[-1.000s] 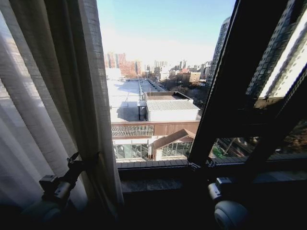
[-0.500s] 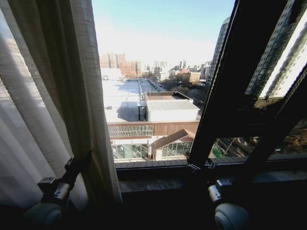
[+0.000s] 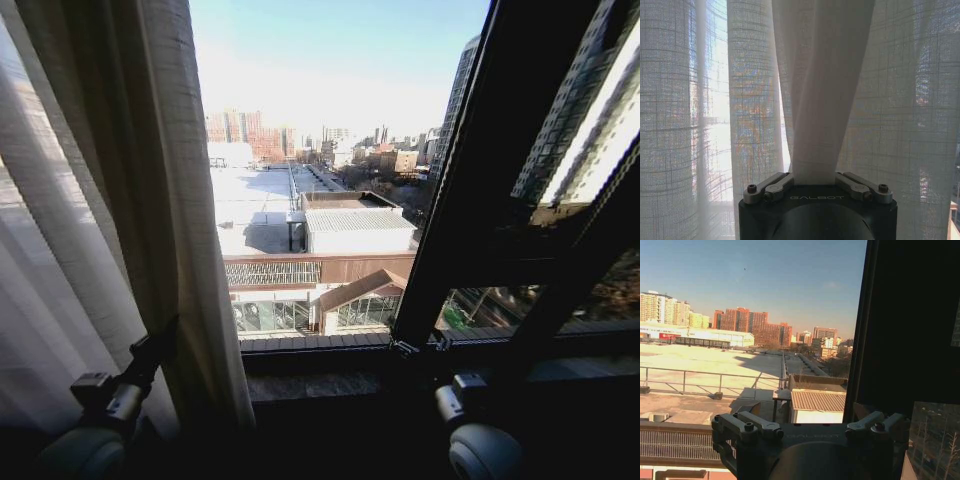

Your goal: Open the curtains by pulling them apart, changing their state from closed to fully open.

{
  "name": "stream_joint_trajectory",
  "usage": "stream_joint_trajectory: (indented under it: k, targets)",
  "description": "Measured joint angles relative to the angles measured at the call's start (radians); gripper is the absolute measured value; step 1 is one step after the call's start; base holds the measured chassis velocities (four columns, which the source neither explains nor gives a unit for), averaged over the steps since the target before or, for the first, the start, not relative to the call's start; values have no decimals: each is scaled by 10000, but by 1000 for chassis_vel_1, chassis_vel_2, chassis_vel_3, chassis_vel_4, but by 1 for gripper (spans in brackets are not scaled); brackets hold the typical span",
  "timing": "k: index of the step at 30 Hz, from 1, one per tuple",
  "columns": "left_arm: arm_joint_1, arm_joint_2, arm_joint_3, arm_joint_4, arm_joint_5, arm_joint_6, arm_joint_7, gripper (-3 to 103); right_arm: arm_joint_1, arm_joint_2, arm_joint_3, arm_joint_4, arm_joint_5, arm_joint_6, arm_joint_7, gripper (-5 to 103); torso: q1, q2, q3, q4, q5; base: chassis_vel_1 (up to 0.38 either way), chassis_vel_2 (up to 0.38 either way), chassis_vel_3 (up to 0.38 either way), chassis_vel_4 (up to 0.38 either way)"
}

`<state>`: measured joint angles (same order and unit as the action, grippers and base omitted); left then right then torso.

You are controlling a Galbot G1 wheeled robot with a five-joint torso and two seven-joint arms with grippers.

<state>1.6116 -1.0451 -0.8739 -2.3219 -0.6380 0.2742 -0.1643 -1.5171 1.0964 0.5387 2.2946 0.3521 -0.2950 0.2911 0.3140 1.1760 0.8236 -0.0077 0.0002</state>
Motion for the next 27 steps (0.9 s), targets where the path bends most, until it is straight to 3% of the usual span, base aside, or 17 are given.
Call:
stream_joint_trajectory:
  k: [27]
  targets:
    - [322, -245, -177, -296, 82, -11, -3, 1, -65, -22, 44, 109, -20, -74, -37, 100, 0, 0, 0, 0, 1, 25, 22, -24, -24]
